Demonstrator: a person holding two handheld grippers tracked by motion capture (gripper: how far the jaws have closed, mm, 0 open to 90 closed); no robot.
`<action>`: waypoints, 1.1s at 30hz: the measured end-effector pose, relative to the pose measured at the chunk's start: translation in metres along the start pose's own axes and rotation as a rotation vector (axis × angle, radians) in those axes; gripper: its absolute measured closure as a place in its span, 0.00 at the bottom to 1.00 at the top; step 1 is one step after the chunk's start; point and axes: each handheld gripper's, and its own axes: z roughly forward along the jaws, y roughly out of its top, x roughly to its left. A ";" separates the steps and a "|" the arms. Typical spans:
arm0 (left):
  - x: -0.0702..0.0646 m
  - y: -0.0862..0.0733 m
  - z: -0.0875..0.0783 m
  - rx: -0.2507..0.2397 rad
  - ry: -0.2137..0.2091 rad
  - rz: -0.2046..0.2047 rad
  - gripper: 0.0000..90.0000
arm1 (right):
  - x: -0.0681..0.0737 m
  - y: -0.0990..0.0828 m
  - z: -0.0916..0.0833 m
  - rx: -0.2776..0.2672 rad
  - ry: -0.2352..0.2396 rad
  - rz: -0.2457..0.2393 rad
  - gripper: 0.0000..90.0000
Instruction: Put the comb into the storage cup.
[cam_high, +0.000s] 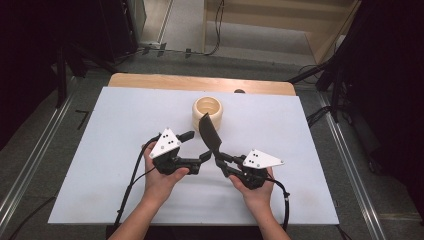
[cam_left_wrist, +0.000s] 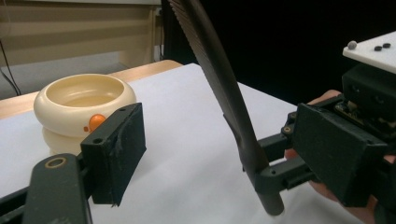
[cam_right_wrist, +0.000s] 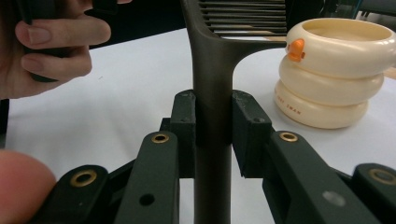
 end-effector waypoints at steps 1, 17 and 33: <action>-0.001 0.001 0.000 0.001 0.010 -0.002 0.23 | 0.001 0.000 0.001 -0.001 0.002 0.001 0.79; -0.011 0.005 0.013 -0.021 0.135 -0.089 0.57 | 0.016 0.004 0.008 -0.010 0.001 -0.010 0.79; -0.010 0.005 0.016 -0.023 0.121 -0.136 0.84 | 0.023 0.002 0.013 -0.007 -0.042 -0.030 0.79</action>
